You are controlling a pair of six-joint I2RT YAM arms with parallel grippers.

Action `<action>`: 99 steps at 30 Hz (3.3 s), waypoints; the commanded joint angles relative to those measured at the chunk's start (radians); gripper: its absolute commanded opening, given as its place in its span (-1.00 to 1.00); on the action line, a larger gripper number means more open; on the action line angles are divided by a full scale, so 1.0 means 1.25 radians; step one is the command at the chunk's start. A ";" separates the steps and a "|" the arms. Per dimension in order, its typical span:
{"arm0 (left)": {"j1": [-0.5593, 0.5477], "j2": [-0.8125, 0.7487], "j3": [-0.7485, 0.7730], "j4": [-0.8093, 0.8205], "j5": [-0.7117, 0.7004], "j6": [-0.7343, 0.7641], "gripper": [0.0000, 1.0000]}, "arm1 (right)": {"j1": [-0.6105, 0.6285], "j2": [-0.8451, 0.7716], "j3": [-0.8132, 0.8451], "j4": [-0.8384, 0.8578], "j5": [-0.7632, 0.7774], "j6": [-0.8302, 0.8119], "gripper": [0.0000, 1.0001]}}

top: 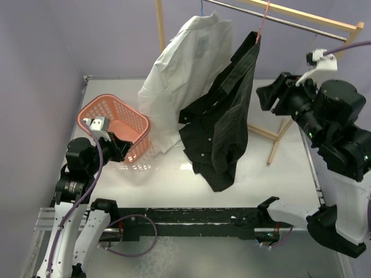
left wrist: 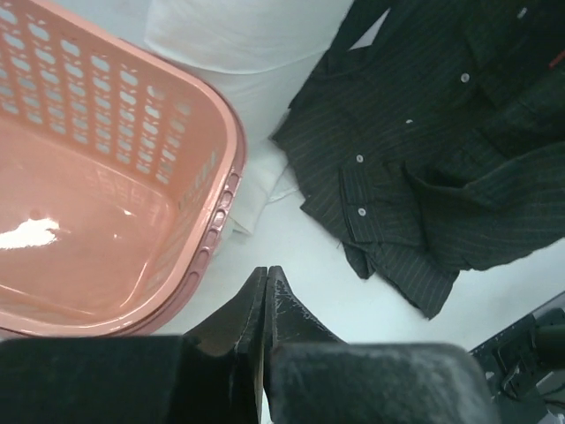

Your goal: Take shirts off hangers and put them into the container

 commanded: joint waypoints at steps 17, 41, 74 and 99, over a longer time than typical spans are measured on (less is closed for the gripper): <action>-0.005 -0.076 -0.010 0.074 0.110 0.040 -1.00 | -0.004 0.212 0.091 0.023 0.111 -0.020 0.02; -0.005 -0.072 -0.011 0.070 0.097 0.036 -1.00 | -0.005 0.087 -0.081 0.011 0.199 -0.071 -0.52; -0.005 -0.053 -0.014 0.094 0.160 0.040 0.06 | -0.005 0.011 -0.167 0.514 0.130 -0.259 -1.00; -0.005 -0.082 -0.019 0.206 0.233 0.045 0.40 | -0.005 -0.212 -0.234 0.317 -0.212 -0.124 -1.00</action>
